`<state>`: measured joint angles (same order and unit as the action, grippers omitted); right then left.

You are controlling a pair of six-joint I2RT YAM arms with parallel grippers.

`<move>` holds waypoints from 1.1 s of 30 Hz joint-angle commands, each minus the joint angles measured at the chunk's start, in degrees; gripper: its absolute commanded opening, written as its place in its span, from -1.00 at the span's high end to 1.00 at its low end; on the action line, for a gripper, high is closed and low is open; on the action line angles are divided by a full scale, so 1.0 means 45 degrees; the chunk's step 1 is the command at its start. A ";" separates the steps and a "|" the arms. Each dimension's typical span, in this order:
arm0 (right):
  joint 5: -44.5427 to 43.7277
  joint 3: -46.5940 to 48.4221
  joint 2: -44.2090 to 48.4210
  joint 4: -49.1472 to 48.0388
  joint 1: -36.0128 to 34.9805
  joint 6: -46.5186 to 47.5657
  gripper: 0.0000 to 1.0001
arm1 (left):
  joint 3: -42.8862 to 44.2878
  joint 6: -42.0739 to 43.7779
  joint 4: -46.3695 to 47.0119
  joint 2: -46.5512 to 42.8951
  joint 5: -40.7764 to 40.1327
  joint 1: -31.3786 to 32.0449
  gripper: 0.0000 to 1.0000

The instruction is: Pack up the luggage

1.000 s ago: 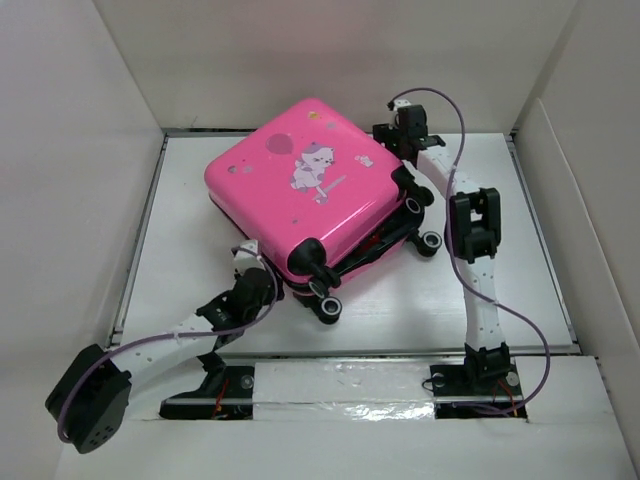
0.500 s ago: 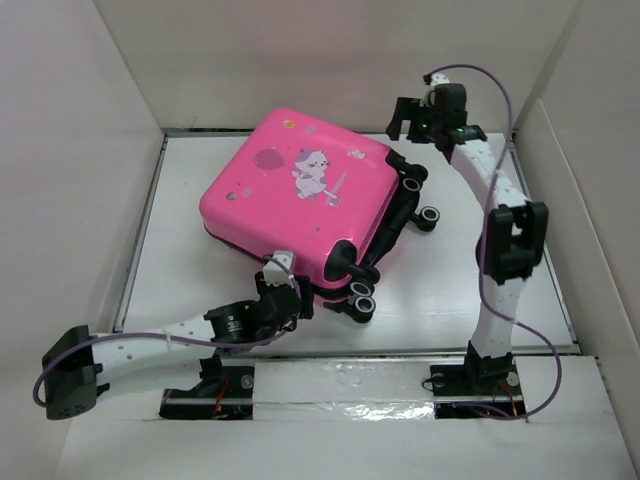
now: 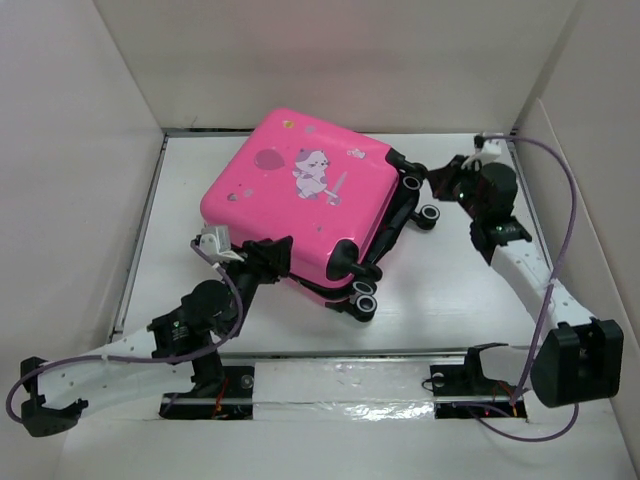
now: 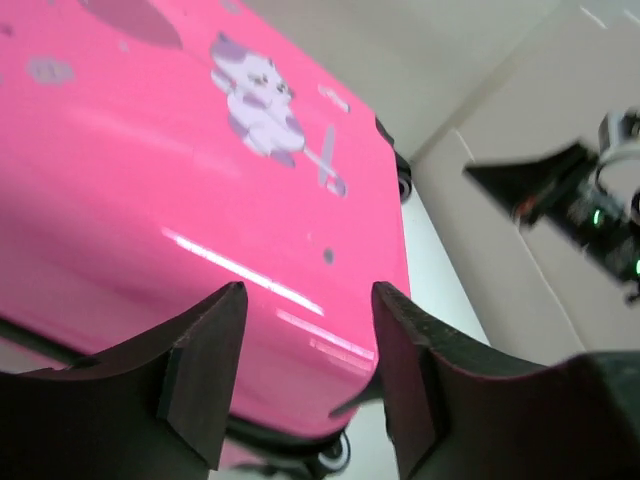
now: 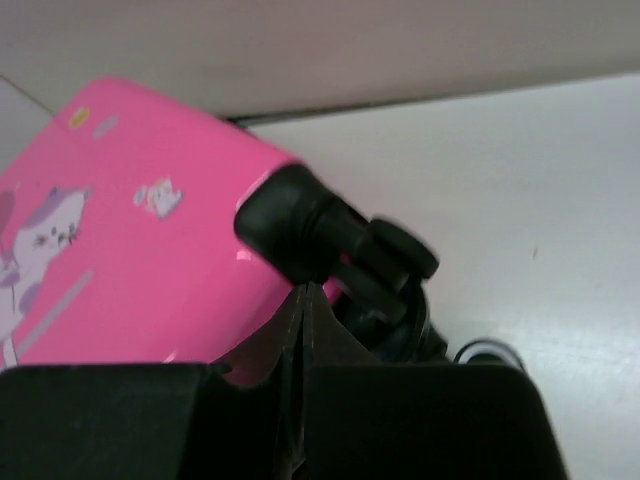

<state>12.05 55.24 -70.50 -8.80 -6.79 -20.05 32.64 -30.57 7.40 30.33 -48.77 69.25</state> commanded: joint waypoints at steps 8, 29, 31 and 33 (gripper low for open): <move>-0.2894 -0.3818 0.2093 -0.1366 -0.1949 -0.0739 1.00 | 0.8172 0.1599 0.0580 0.7671 0.5848 -0.5968 -0.51; -0.2854 -0.4133 0.0492 -0.0917 -0.1363 -0.0681 1.00 | 1.3115 -0.0103 -0.3382 1.7047 1.4371 -1.7714 -0.42; -0.2932 -0.4054 0.0258 -0.0799 -0.1363 -0.0622 1.00 | 1.3117 -0.0024 -0.3305 1.7692 1.4821 -1.7714 -0.39; -0.2971 -0.4034 -0.0094 -0.0838 -0.1363 -0.0661 0.99 | 1.2825 -0.0121 -0.2936 1.8063 1.5038 -1.7538 -0.39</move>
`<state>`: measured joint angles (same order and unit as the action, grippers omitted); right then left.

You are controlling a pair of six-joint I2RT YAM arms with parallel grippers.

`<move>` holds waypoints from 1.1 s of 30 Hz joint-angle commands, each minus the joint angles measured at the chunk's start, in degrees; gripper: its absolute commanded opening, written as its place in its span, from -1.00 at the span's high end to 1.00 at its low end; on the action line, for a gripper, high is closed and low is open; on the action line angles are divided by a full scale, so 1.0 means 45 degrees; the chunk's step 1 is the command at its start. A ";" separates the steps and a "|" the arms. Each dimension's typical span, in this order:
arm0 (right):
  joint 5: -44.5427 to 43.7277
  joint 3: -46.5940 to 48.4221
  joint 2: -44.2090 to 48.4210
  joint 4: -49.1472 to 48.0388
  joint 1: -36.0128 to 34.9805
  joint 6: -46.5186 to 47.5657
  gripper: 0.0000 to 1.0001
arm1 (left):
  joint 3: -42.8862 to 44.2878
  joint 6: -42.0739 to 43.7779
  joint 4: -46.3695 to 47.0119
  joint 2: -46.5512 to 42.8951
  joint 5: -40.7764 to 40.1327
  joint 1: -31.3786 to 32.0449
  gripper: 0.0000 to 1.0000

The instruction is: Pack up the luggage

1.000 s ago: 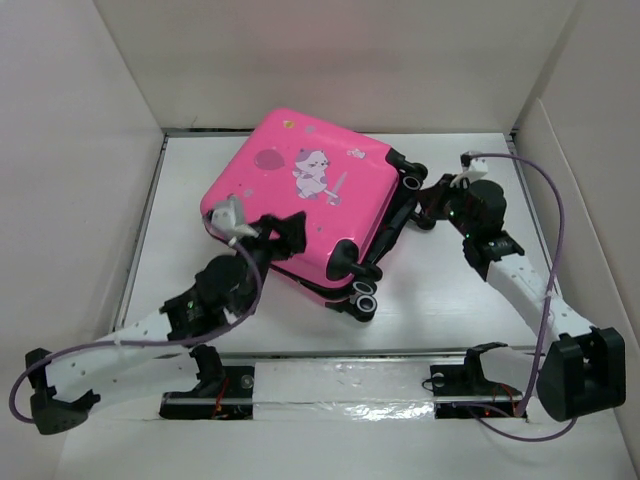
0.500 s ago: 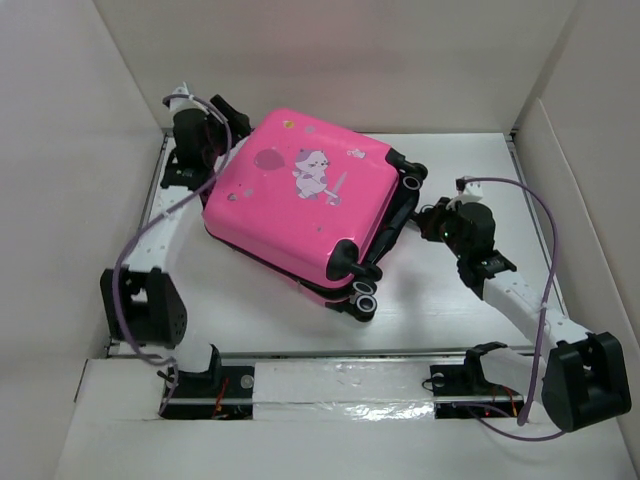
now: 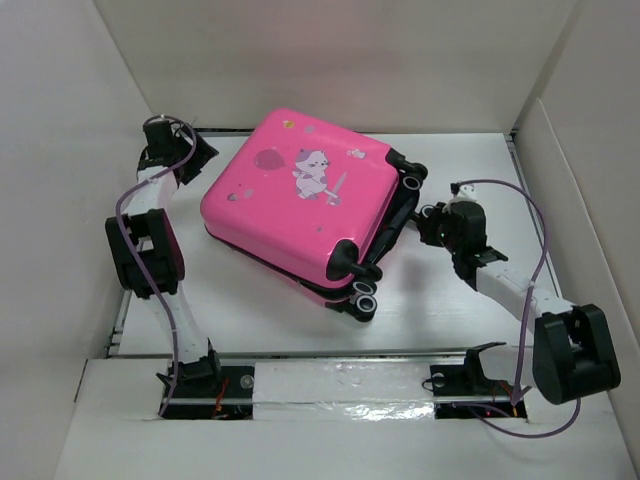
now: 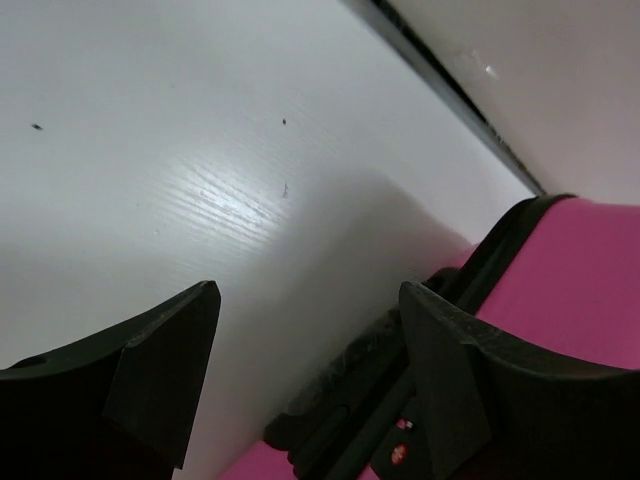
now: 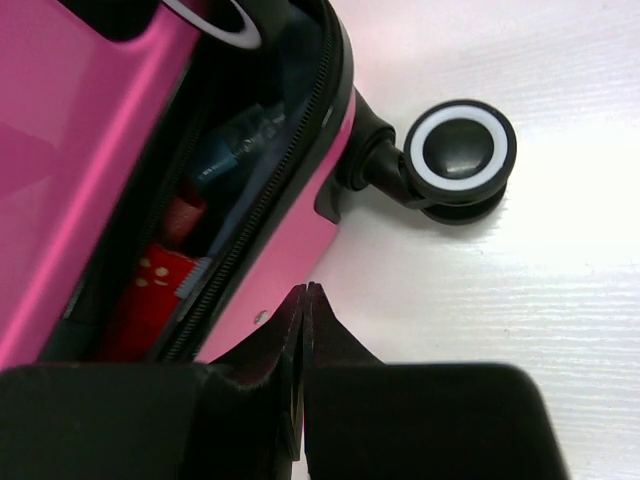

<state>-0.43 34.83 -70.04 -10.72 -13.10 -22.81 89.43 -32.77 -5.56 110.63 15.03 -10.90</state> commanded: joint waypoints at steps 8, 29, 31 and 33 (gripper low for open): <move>-0.0726 0.1067 -0.1972 -0.0645 0.0041 -0.0049 0.99 | -0.2875 -0.1504 0.3323 0.0065 0.1836 0.1111 -0.39; 0.5148 1.2117 -0.9607 0.3511 -0.1444 0.3289 0.67 | -1.4128 -0.3225 0.9011 -0.8114 -0.2164 0.5857 -0.30; 0.5523 1.3928 -1.0585 0.4625 -0.1580 0.3642 0.62 | -1.5143 -0.3302 0.8835 -0.9638 -0.2401 0.5975 -0.30; 0.6069 1.4970 -1.1074 0.5212 -0.1580 0.3740 0.51 | -1.6019 -0.3419 0.8737 -1.1001 -0.2402 0.6131 -0.26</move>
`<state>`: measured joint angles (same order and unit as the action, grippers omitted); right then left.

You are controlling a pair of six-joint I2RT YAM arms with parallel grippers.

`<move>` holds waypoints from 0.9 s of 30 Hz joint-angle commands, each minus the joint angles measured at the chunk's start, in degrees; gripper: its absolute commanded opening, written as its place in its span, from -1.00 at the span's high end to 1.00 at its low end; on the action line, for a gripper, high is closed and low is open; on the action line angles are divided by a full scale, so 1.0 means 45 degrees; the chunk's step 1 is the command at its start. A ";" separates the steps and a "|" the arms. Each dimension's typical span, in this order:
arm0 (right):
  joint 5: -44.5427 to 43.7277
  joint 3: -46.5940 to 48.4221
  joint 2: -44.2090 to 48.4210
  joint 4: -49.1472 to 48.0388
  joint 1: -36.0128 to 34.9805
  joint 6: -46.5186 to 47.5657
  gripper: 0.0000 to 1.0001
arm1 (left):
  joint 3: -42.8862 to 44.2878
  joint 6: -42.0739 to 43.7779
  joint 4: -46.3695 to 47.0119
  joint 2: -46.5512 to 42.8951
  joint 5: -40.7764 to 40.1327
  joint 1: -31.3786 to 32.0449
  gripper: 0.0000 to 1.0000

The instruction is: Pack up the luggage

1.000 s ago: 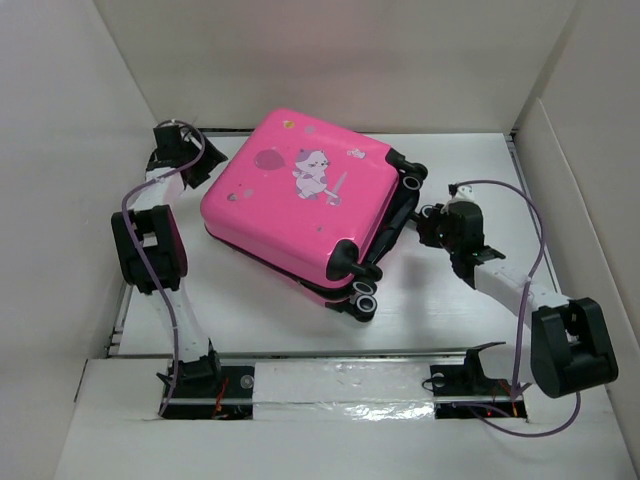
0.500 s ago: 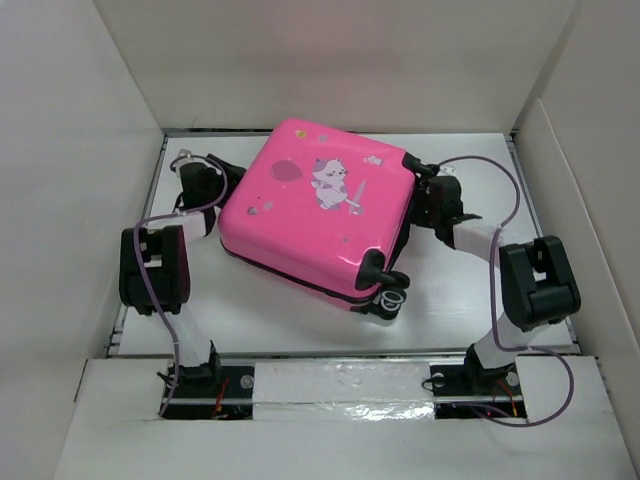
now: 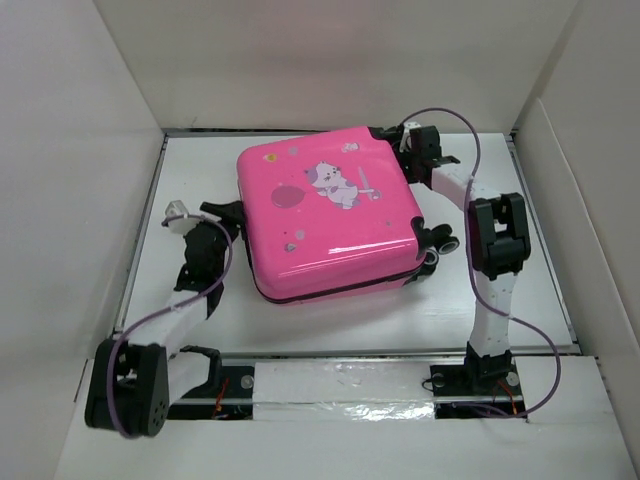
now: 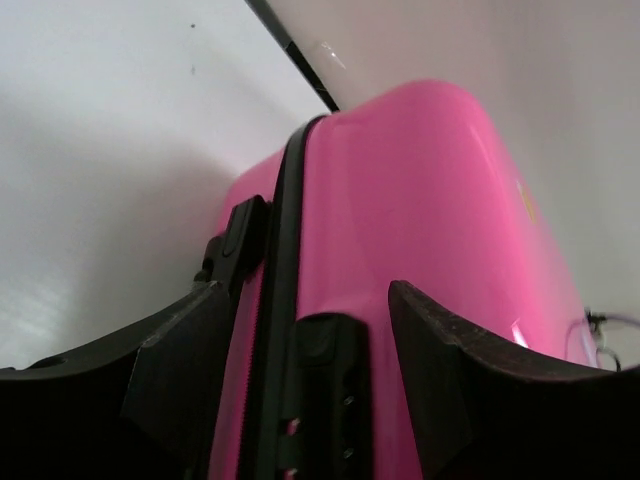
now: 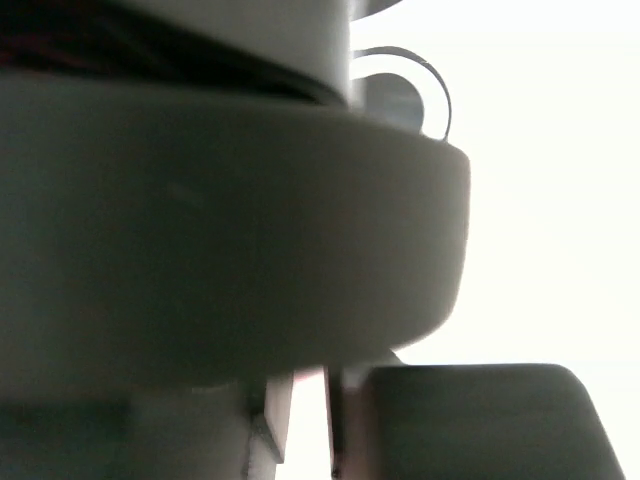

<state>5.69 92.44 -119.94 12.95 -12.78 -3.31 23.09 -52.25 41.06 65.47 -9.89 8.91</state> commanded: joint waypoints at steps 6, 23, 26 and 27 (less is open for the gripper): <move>0.6723 0.5547 -0.0905 0.0988 -0.1517 -0.0826 -0.22 | -0.2573 0.0244 -0.1935 -0.3120 0.2336 0.3233 -0.25; 0.3256 -0.4203 0.9612 -0.3460 0.1159 -0.2856 0.76 | -0.0875 0.1668 -0.2856 -0.3242 0.0068 0.3862 -0.32; 0.1007 -0.8813 1.3753 -0.4867 0.0671 -0.3657 0.97 | -0.0367 0.1884 -0.2543 -0.2988 0.0147 0.3743 -0.35; 0.0227 -0.9791 1.4671 -0.5083 0.0362 -0.3929 0.97 | -0.0095 0.1942 -0.2523 -0.2929 0.0031 0.3608 -0.36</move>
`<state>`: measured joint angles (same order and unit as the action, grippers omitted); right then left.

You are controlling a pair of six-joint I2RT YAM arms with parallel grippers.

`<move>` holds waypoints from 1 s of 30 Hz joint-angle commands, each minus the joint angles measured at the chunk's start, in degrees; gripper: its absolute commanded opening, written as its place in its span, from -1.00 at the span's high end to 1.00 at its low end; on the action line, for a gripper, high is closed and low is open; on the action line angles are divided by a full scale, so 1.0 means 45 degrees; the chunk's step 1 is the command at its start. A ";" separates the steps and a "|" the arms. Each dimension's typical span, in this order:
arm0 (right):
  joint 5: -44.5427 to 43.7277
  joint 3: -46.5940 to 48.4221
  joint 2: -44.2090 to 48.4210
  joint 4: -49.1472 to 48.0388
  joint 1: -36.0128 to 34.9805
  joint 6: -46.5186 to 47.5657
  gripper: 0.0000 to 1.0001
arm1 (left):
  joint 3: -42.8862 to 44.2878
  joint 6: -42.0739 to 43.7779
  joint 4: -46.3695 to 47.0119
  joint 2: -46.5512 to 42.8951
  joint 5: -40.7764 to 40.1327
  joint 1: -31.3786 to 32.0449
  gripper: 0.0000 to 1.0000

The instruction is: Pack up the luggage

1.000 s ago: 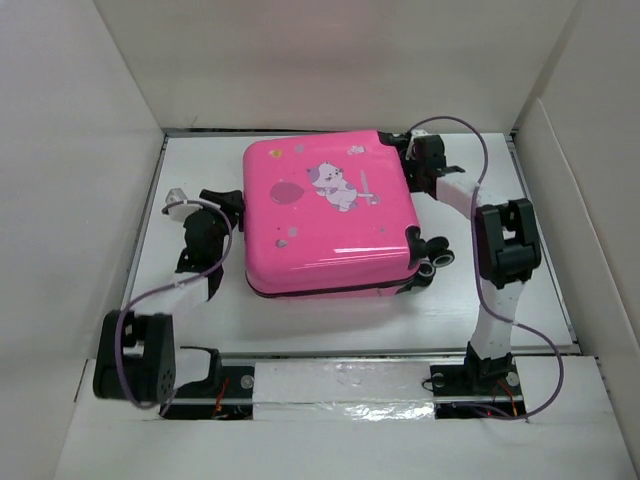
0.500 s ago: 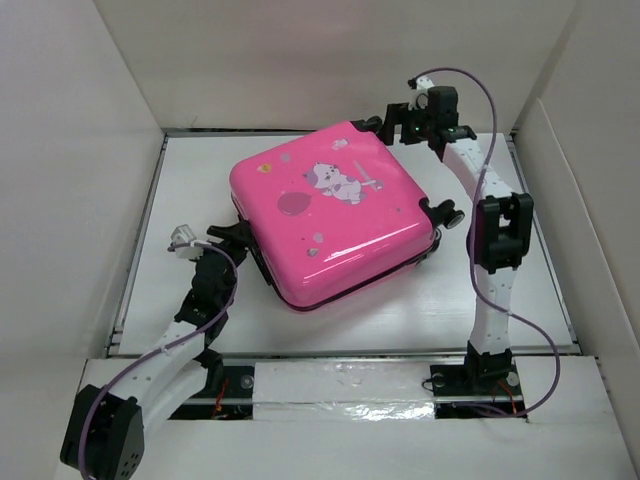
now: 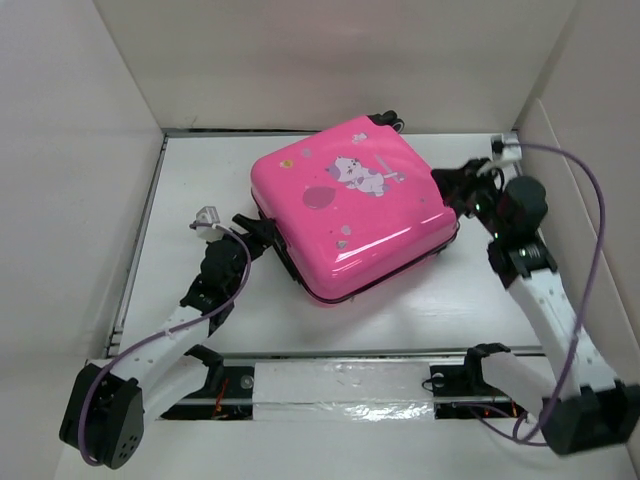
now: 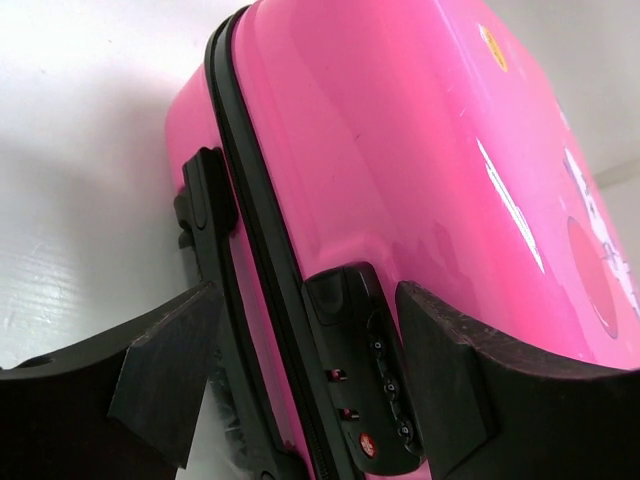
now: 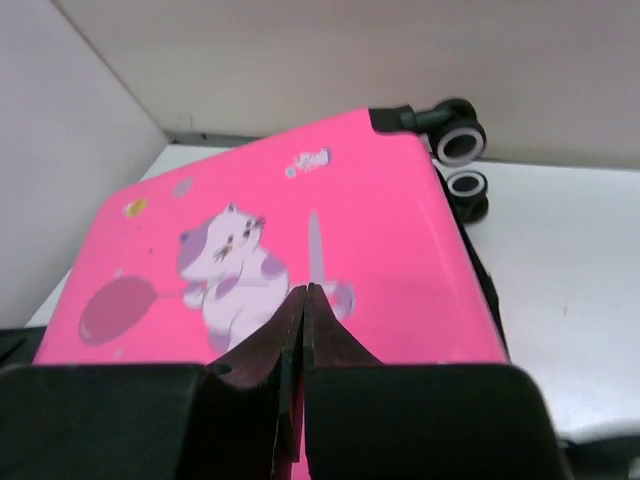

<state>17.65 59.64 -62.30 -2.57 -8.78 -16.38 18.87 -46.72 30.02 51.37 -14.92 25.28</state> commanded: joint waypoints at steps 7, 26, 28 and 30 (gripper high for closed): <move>-0.6790 -0.6550 0.6693 0.1660 0.0112 -0.2430 0.97 | 0.1507 0.0168 0.1098 0.0126 0.1049 -0.1551 -0.43; -0.4020 -0.6671 0.0079 -0.3255 0.2165 -0.3332 0.92 | 1.1016 -0.0185 -0.0283 0.9497 0.4504 -0.5342 -0.44; -0.3027 -0.6515 -0.0858 -0.4169 0.2165 -0.3371 0.91 | 1.1936 -0.0029 -0.0518 1.0572 0.4915 -0.5518 -0.43; -0.2208 -0.6204 -0.1812 -0.4428 0.2165 -0.3313 0.91 | 1.2618 0.0205 -0.0655 1.1546 0.5363 -0.5520 -0.42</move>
<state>0.64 27.86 -66.83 -12.71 0.80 -30.46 71.05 -47.79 28.67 100.49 3.55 0.49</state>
